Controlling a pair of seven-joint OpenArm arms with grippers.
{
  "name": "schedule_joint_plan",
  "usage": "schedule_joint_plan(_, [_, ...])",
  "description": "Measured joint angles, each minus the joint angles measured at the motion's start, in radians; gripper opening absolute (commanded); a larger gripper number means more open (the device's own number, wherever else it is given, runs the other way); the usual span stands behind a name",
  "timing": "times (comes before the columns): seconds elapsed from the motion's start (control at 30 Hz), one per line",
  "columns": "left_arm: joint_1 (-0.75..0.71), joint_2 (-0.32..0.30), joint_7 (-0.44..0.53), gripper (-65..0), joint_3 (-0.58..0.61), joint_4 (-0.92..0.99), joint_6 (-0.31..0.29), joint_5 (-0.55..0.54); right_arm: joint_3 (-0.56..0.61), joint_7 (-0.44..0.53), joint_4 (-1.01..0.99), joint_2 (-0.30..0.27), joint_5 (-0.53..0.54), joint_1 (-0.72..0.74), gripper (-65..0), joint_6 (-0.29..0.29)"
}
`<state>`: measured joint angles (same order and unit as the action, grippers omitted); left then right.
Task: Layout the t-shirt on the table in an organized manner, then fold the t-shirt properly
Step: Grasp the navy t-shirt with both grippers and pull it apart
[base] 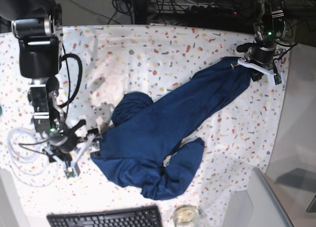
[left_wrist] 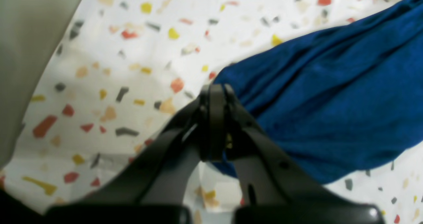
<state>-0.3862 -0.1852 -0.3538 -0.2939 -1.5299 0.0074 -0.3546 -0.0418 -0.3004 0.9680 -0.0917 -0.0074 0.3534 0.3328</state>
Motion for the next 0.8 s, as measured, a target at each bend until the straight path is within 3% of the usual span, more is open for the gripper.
schedule_joint_plan(0.23, [-0.037,0.006,0.005,-65.0,-0.027,-0.032,0.002,-0.008,-0.005,0.043,-0.459,0.003,0.003,0.268,-10.7,-0.003])
schedule_joint_plan(0.37, [-0.078,0.011,0.005,-65.0,-0.026,-0.072,0.0,-0.01,-0.005,0.156,-0.647,0.003,0.003,0.319,-10.7,-0.003])
schedule_joint_plan(0.53, [-0.098,0.01,0.006,-65.0,-0.026,-0.088,0.0,-0.009,-0.005,0.189,-0.708,0.006,0.0,0.322,-11.7,-0.003])
schedule_joint_plan(0.57, [-0.103,0.01,0.006,-65.0,-0.026,-0.088,0.0,-0.009,-0.004,0.196,-0.708,0.008,0.002,0.316,-15.3,-0.003])
schedule_joint_plan(0.63, [-0.111,0.011,0.005,-65.0,-0.026,-0.087,0.0,-0.009,-0.004,0.196,-0.708,0.014,0.002,0.305,-30.3,-0.002])
schedule_joint_plan(0.73, [-0.113,0.01,0.007,-65.0,-0.026,-0.088,0.0,-0.008,-0.005,0.187,-0.708,0.024,0.0,0.29,-65.0,0.066])
schedule_joint_plan(0.8, [-0.118,0.01,0.009,-65.0,-0.026,-0.09,-0.002,-0.004,-0.005,0.177,-0.679,0.031,-0.001,0.278,-63.0,0.08])
